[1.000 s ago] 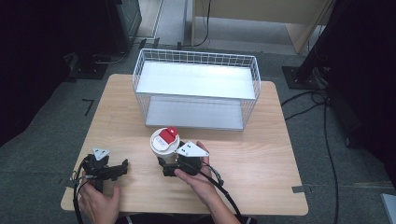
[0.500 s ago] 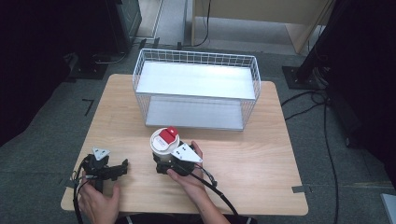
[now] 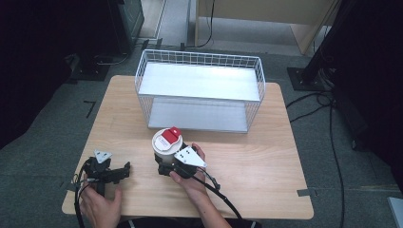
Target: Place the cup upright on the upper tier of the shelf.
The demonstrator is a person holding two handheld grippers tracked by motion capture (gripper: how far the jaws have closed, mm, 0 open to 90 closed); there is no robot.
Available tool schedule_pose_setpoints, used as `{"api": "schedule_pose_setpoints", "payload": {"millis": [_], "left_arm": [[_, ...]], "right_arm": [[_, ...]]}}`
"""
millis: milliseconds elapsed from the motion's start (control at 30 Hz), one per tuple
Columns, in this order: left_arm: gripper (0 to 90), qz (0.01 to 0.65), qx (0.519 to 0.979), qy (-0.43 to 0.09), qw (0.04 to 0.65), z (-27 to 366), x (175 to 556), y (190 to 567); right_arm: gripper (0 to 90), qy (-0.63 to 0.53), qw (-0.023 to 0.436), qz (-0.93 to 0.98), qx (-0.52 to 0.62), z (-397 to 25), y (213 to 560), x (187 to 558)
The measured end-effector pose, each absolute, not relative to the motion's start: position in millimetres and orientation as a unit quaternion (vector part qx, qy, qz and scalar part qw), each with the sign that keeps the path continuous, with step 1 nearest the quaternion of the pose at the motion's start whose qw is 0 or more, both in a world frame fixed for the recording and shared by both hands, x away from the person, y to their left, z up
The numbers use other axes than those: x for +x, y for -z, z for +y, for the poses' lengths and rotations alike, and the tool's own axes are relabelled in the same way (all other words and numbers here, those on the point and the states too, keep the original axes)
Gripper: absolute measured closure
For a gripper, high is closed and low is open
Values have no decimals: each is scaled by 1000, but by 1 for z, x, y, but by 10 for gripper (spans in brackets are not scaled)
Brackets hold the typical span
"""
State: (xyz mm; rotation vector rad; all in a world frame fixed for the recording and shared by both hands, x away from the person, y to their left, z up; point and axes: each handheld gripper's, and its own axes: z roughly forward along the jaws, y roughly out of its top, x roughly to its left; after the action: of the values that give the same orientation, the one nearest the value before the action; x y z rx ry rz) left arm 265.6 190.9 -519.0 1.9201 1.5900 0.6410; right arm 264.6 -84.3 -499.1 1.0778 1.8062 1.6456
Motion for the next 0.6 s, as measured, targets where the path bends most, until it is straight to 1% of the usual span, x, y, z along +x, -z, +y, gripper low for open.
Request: {"api": "schedule_pose_setpoints", "payload": {"millis": [233,300,600], "left_arm": [[0,593,715,-240,281,191,266,519],[0,593,715,-240,281,191,266,519],[0,594,715,-239,281,191,266,519]], "right_arm": [[108,-608,250,646,389,-91,479,268],[108,-608,263,643,384,-95,469,270],[108,-610,291,635,375,-105,442,279]]}}
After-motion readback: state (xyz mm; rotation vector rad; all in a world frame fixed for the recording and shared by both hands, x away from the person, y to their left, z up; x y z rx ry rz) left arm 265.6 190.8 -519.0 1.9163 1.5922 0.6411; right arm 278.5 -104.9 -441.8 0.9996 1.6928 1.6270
